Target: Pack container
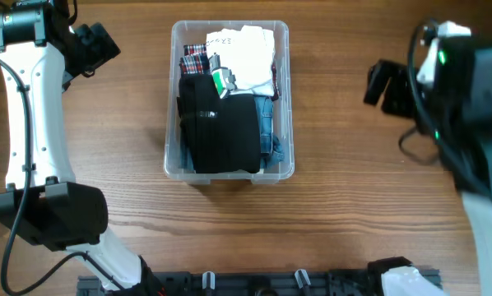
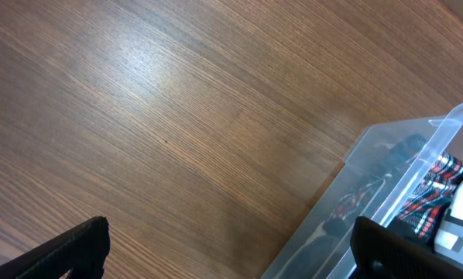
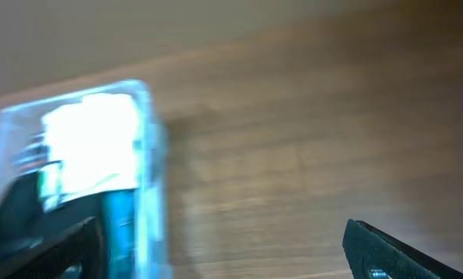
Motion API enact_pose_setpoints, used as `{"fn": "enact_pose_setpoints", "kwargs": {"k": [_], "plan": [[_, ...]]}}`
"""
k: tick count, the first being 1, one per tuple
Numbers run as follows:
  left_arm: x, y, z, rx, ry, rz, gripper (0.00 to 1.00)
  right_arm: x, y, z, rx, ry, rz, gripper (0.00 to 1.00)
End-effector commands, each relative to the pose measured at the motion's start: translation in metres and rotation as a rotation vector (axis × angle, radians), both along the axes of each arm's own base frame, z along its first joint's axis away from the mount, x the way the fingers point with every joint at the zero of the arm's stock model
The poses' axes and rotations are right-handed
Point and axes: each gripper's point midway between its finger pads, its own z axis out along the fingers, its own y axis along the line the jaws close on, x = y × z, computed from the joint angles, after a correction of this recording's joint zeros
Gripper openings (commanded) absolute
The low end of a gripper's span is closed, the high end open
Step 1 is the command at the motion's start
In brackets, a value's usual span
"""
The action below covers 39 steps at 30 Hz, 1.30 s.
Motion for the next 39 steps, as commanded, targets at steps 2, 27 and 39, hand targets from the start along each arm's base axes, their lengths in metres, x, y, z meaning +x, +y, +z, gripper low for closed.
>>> {"fn": "enact_pose_setpoints", "kwargs": {"k": [2, 27, 39], "plan": [[-0.002, 0.003, 0.0, 0.01, 0.005, 0.004, 1.0, -0.053, 0.011, 0.016, 0.011, -0.105, 0.08, 1.0], [-0.002, 0.003, 0.0, 0.01, 0.005, 0.004, 1.0, -0.15, -0.031, -0.034, 0.002, -0.475, 0.022, 1.0], [-0.002, 0.003, 0.0, 0.01, 0.005, 0.004, 1.0, -0.098, 0.018, -0.045, -0.028, -0.883, 0.28, 1.0]]}}
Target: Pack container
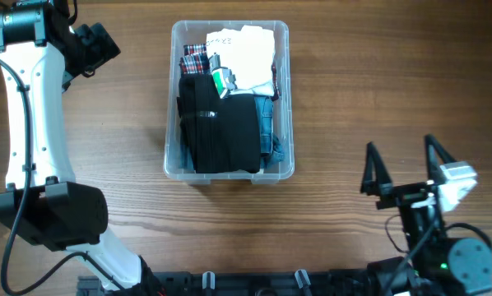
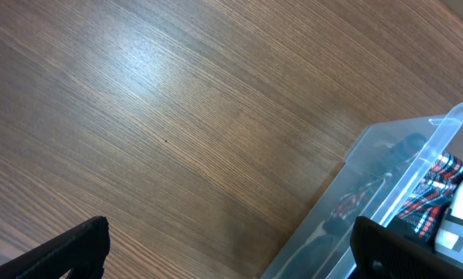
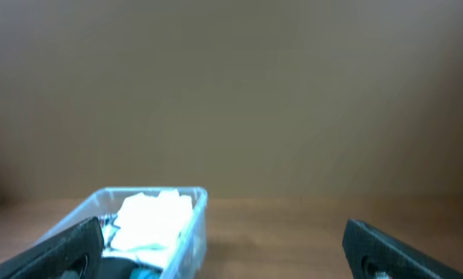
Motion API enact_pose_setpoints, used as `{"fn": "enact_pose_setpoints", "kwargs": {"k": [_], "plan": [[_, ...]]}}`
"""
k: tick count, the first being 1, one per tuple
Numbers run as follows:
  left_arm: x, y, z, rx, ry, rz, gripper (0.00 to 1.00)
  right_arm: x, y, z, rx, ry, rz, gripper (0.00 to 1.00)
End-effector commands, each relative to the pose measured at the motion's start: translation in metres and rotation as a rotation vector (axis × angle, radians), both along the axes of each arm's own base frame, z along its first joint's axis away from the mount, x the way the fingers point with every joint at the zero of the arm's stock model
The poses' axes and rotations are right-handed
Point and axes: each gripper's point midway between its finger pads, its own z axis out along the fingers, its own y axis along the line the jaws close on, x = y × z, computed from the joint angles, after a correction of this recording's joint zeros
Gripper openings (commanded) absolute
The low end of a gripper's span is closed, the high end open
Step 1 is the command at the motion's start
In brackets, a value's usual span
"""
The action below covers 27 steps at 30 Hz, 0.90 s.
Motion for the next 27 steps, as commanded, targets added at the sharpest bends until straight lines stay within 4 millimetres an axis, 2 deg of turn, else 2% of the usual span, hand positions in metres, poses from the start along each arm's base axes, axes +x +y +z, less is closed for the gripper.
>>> {"fn": "enact_pose_setpoints", "kwargs": {"k": [1, 7, 16, 22, 27], "plan": [[-0.002, 0.003, 0.0, 0.01, 0.004, 0.004, 1.0, -0.002, 0.012, -0.022, -0.046, -0.074, 0.075, 1.0], [-0.002, 0.003, 0.0, 0.01, 0.004, 0.004, 1.0, 0.005, 0.001, -0.05, -0.043, -0.122, 0.018, 1.0], [-0.002, 0.003, 0.0, 0.01, 0.004, 0.004, 1.0, 0.022, -0.002, -0.1, -0.051, -0.05, -0.002, 1.0], [-0.002, 0.003, 0.0, 0.01, 0.004, 0.004, 1.0, 0.027, -0.003, -0.121, -0.072, -0.018, -0.006, 1.0], [-0.002, 0.003, 0.0, 0.01, 0.004, 0.004, 1.0, 0.028, -0.003, -0.127, -0.123, 0.0, -0.014, 1.0]]}}
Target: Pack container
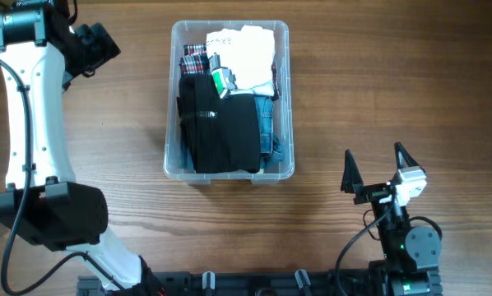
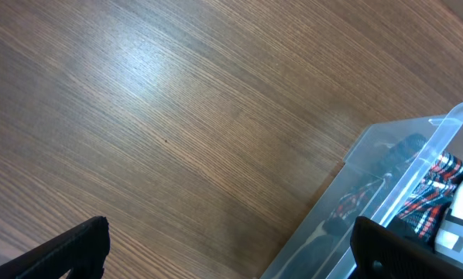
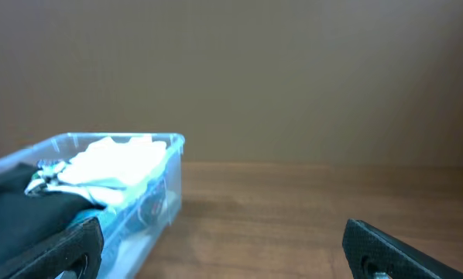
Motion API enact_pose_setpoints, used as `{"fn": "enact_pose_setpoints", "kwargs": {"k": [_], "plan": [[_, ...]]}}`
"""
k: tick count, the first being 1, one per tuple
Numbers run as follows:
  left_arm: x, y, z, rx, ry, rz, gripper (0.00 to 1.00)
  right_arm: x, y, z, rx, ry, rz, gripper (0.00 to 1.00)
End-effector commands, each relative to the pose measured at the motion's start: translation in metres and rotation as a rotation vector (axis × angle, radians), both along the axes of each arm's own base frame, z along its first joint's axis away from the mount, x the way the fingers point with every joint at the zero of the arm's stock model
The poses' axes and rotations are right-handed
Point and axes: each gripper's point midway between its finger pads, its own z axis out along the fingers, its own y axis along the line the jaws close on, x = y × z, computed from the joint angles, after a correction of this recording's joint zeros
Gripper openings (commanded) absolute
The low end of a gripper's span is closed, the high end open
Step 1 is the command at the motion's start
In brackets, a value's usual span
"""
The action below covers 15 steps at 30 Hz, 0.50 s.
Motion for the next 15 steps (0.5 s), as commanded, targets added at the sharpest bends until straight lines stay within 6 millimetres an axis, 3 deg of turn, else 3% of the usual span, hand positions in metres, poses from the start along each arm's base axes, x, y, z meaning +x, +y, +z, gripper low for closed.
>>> {"fn": "enact_pose_setpoints", "kwargs": {"k": [1, 5, 15], "plan": [[-0.002, 0.003, 0.0, 0.01, 0.004, 0.004, 1.0, -0.001, 0.001, -0.002, -0.051, -0.003, 0.005, 1.0], [-0.002, 0.003, 0.0, 0.01, 0.004, 0.004, 0.99, 0.0, 0.001, -0.022, -0.06, 0.076, 0.006, 1.0], [-0.002, 0.003, 0.0, 0.01, 0.004, 0.004, 1.0, 0.0, 0.001, -0.023, -0.054, 0.081, 0.008, 1.0]]}}
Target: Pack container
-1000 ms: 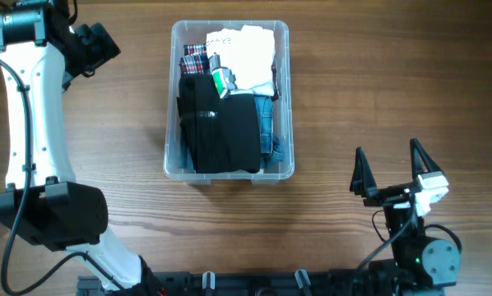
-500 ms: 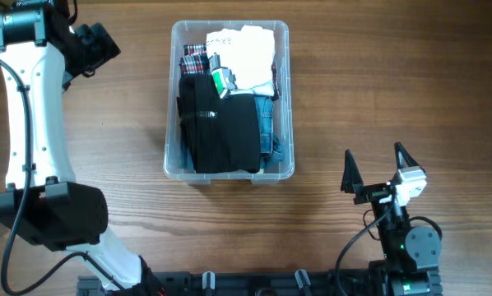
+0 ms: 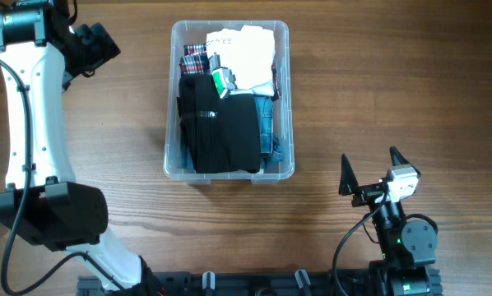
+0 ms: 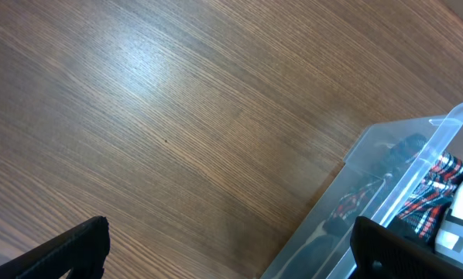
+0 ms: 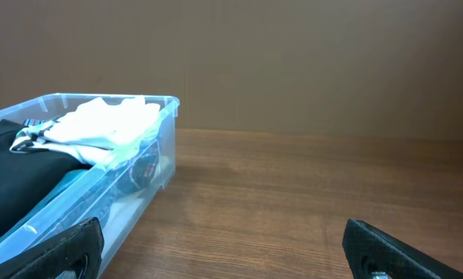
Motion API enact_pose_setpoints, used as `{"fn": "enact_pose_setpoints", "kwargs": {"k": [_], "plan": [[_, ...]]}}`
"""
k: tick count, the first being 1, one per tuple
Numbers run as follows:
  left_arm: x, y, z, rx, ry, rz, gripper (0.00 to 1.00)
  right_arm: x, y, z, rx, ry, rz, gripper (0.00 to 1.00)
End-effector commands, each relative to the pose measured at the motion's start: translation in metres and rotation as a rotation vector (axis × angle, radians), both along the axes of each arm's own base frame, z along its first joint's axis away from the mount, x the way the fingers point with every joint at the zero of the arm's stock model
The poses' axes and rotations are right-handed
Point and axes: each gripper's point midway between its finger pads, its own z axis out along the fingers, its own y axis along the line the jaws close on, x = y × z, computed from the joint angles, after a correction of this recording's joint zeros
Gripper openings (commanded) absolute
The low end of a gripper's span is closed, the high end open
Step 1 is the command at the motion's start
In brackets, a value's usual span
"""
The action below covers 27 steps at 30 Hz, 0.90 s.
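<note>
The clear plastic container [image 3: 169, 123] stands at the table's back centre. In it lie a black garment [image 3: 221, 123], a white folded cloth [image 3: 248, 51], a plaid cloth [image 3: 194, 56] and blue denim [image 3: 268, 131]. My left gripper [image 3: 98, 43] hovers open to the container's far left, with nothing between its fingers. In the left wrist view the left gripper [image 4: 231, 248] looks down on bare wood and the container's corner [image 4: 417, 147]. My right gripper [image 3: 369, 170] is open and empty, low near the front right; in its own view the right gripper [image 5: 224, 252] faces the container [image 5: 166, 147] from the side.
The wooden table [image 3: 378, 74] runs to either side of the container. The left arm's white links [image 3: 32, 123] run down the left side. A black rail [image 3: 254, 284] lies along the front edge.
My right gripper has sunk slightly lower and shifted a touch left near the front edge, still open. The left gripper and the container's contents have not changed.
The right arm first stood high at the right, level with the container, its view blurred. Then it was folded down at the front right, gripper open and pointing to the back. It has since settled lower there. The left arm held still throughout.
</note>
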Motion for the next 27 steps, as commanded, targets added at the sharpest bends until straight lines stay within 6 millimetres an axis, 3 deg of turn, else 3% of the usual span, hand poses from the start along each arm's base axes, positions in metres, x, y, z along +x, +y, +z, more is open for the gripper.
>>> {"fn": "enact_pose_setpoints", "kwargs": {"k": [1, 19, 22, 27], "plan": [[-0.002, 0.003, 0.0, 0.01, 0.004, 0.004, 1.0, -0.001, 0.001, 0.002, -0.012, -0.012, 0.011, 1.0], [-0.002, 0.003, 0.0, 0.01, 0.003, 0.004, 1.0, -0.001, 0.001, 0.001, -0.012, -0.01, 0.011, 1.0], [-0.009, 0.002, 0.021, 0.018, -0.048, 0.004, 1.0, -0.001, 0.001, 0.001, -0.012, -0.01, 0.011, 1.0], [-0.04, -0.003, 0.091, 0.044, -0.228, 0.004, 1.0, -0.001, 0.001, 0.001, -0.012, -0.01, 0.011, 1.0]]}}
